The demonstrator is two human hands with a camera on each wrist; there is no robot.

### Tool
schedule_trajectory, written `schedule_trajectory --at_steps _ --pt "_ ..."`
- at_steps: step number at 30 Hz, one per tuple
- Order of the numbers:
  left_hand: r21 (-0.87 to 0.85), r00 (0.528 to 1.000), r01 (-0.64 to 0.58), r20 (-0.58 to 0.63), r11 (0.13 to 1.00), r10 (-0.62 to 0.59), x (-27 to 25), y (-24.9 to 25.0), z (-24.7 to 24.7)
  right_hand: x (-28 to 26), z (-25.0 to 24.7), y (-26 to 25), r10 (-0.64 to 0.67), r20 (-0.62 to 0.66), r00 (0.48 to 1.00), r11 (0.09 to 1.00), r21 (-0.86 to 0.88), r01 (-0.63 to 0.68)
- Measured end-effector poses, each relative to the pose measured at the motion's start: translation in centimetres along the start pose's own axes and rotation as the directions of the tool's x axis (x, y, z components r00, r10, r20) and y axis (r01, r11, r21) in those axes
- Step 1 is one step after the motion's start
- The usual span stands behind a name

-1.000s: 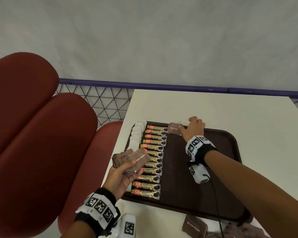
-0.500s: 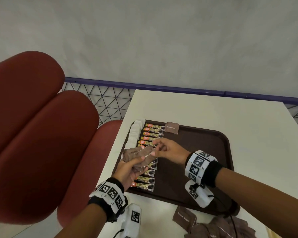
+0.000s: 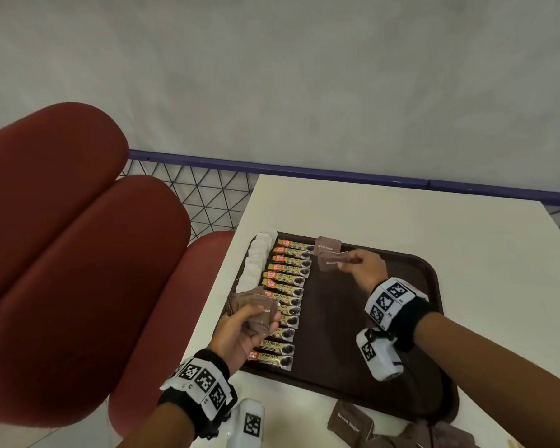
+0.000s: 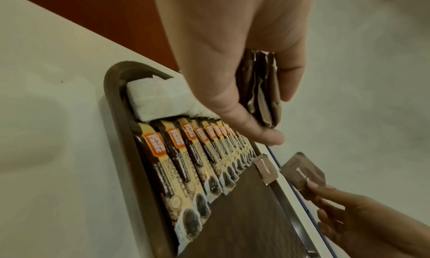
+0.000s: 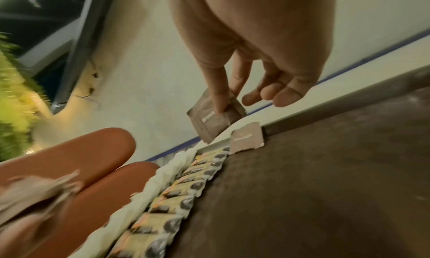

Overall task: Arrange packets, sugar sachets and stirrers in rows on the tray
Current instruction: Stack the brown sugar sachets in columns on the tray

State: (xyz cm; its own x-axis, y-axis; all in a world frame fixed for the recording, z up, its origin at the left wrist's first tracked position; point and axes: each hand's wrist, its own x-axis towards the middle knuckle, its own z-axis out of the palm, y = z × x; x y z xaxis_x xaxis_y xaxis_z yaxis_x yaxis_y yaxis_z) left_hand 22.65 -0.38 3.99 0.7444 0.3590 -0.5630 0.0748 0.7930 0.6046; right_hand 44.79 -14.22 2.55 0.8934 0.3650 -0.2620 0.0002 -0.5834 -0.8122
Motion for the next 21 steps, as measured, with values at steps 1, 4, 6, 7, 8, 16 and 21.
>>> schedule_trajectory --at_steps 1,4,6,7,8,16,21 --pt "-0.014 1.000 0.006 0.007 1.000 -0.006 0.0 0.1 -0.2 0.4 -0.2 -0.1 0.031 -0.013 0.999 0.999 0.013 -0.031" --pt "-0.044 0.999 0.021 0.039 0.999 -0.020 0.1 0.5 -0.5 1.5 -0.1 -0.2 0.064 -0.020 0.998 0.997 0.032 -0.064" --pt "-0.050 0.998 0.025 0.051 0.998 -0.023 0.2 0.7 -0.8 2.3 0.6 -0.1 0.090 -0.040 0.995 0.996 0.014 -0.089" --pt "-0.053 0.998 0.029 0.051 0.998 -0.027 0.3 0.7 -0.9 2.7 1.1 0.0 0.105 -0.048 0.993 0.994 0.013 -0.105" --pt "-0.056 0.998 0.033 0.055 0.998 -0.030 0.4 0.8 -1.0 3.1 1.5 0.2 0.125 -0.056 0.991 0.992 0.016 -0.125" --pt "0.010 0.999 0.008 0.033 1.000 -0.008 1.0 1.1 -2.2 5.3 3.9 0.9 0.173 -0.088 0.981 0.977 -0.109 -0.182" --pt "0.074 1.000 -0.027 -0.008 0.997 0.028 1.0 1.3 -2.4 4.9 3.9 0.5 0.183 -0.089 0.979 0.954 -0.226 -0.198"
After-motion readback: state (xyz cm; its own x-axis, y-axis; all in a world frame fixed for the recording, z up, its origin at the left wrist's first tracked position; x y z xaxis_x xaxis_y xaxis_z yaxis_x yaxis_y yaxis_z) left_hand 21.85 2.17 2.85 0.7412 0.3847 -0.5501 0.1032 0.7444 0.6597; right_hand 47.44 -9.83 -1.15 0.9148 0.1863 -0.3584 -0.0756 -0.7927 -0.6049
